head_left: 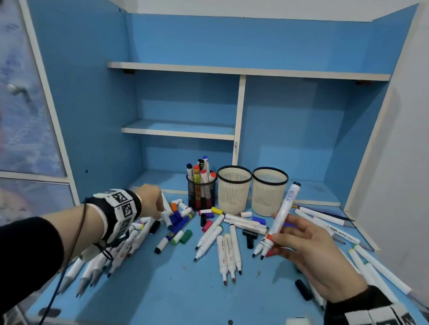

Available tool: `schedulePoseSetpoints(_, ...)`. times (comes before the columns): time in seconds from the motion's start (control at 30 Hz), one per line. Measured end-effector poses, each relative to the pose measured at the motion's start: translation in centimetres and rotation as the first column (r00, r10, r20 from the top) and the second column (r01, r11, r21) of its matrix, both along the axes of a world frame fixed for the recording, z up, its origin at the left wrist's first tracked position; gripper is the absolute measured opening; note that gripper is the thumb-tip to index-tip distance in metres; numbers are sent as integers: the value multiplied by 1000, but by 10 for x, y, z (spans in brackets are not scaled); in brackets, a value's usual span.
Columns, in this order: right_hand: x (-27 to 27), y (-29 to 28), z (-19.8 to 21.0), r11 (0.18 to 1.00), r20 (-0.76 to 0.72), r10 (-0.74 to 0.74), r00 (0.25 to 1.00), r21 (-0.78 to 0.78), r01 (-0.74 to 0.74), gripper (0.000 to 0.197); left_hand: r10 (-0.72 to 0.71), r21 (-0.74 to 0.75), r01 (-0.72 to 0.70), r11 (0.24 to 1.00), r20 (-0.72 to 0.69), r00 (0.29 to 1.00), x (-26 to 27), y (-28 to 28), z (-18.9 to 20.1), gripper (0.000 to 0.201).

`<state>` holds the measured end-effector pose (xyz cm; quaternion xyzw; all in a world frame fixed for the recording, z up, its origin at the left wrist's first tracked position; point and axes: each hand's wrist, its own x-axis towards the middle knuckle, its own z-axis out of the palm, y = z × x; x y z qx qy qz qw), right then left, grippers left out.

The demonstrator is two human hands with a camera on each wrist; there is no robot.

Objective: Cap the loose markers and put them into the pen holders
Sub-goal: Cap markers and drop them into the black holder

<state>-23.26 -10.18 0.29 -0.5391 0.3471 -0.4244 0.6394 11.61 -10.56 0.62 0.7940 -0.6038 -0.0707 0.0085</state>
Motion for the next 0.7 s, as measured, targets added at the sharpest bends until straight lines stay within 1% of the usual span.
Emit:
schedulePoseSetpoints(0.1, -2, 6, -5, 1000, 23, 24, 999, 3, -24, 34, 1, 130, -9, 992, 57, 998, 14, 7, -16, 30)
schedulePoseSetpoints(0.17, -4, 9, -7, 1000, 25, 24, 999, 11, -25, 33, 8, 157, -21, 987, 83, 997, 19, 8, -22, 29)
schedulePoseSetpoints(0.27, -9, 9, -11, 1000, 20, 0, 1000, 23, -1, 33, 31, 132, -44, 990, 95, 995, 19, 3, -27, 26)
schedulePoseSetpoints(0.37, -16, 6, -16, 999, 13, -37, 999, 35, 36, 32, 43, 140, -57, 988, 104, 994, 13, -4, -30, 25)
schedulePoseSetpoints(0.5, -19, 4, -24, 997, -6, -55, 998, 48, 55, 34, -1, 108, -7, 994, 73, 997, 4, -12, -35, 22)
schedulePoseSetpoints(0.6, -18, 6, -30, 995, 2, -65, 998, 71, 65, 33, -62, 108, 54, 993, 73, 995, -9, -15, -33, 23)
schedulePoseSetpoints(0.7, -18, 8, -33, 993, 15, -74, 997, 89, 72, 34, -133, 56, 130, 990, 55, 990, -28, -21, -27, 26)
